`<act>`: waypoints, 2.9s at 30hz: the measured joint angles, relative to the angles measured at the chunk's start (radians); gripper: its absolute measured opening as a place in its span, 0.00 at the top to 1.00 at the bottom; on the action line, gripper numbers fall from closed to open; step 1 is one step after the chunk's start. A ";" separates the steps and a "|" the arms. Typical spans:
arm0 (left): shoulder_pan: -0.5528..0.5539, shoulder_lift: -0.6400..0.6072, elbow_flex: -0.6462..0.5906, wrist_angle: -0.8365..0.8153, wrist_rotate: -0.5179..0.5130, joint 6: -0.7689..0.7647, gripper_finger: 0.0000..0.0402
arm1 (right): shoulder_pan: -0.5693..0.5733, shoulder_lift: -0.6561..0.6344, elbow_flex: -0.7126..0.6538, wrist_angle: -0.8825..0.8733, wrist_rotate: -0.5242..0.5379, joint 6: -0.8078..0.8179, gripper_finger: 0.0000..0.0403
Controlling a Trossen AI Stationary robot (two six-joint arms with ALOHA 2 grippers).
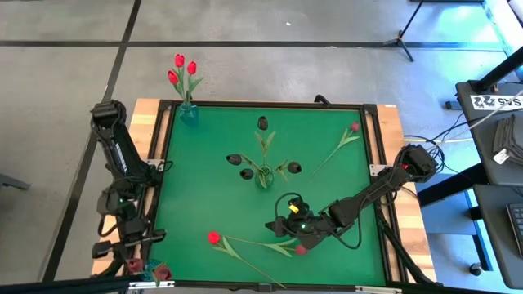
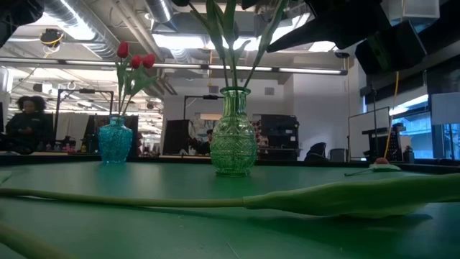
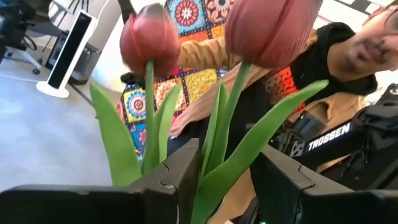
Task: Sort flowers into vase by color
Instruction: Put the dark red tulip into the bottom blue vase
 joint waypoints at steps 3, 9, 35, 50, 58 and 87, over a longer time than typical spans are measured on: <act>0.000 -0.008 0.000 -0.020 0.000 -0.004 0.67 | 0.000 0.000 0.000 0.000 0.000 0.000 0.53; 0.000 -0.067 0.000 -0.058 0.003 0.029 0.67 | 0.000 0.000 0.000 0.000 0.000 0.000 0.53; 0.000 -0.322 0.239 -0.860 -0.119 0.019 0.67 | 0.000 0.000 0.000 -0.001 0.000 -0.053 0.53; 0.000 -0.324 0.411 -1.230 -0.132 -0.111 0.67 | 0.000 0.000 0.000 -0.007 0.000 -0.105 0.53; 0.000 -0.339 0.442 -1.234 -0.124 -0.078 0.67 | 0.000 0.000 0.000 -0.053 0.032 -0.106 0.53; 0.000 -0.414 0.462 -1.258 -0.030 -0.134 0.67 | 0.000 0.000 0.000 -0.052 0.039 -0.113 0.53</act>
